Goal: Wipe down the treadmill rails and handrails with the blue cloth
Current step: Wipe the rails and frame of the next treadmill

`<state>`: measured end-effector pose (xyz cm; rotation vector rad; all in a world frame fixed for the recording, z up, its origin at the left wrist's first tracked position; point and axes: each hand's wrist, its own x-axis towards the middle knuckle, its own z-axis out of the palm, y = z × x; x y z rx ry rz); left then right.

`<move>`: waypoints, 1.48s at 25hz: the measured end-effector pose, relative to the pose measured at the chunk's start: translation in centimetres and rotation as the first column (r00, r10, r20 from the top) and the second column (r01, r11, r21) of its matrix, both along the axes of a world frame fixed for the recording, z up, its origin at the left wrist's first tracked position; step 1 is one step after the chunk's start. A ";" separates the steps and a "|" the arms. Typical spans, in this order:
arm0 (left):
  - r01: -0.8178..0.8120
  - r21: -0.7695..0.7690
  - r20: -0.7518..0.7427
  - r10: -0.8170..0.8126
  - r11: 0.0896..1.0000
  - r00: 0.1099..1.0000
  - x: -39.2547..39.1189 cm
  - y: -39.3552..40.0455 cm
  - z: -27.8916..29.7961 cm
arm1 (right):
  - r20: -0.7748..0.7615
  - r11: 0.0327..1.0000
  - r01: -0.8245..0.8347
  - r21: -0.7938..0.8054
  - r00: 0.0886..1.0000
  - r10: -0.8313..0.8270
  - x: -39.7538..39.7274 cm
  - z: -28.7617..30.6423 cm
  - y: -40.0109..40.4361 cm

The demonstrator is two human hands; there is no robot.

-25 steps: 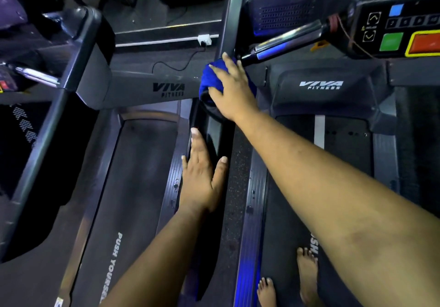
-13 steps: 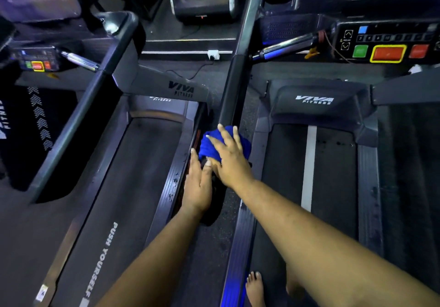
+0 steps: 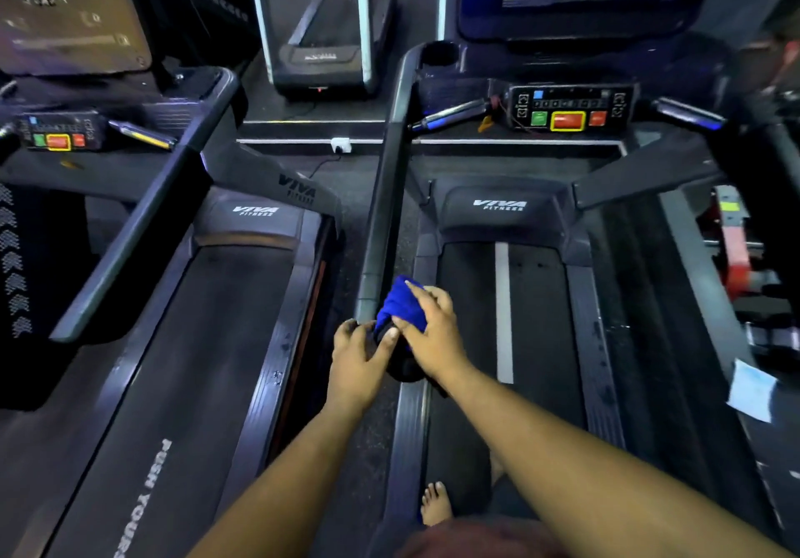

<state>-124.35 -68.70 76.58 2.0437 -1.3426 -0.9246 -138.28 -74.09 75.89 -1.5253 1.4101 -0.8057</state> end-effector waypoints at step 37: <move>0.411 0.037 -0.552 -0.325 0.911 0.768 -38.0 -31.6 2.3 | 0.397 0.829 0.547 0.115 0.740 -0.543 -40.5 6.1 -20.1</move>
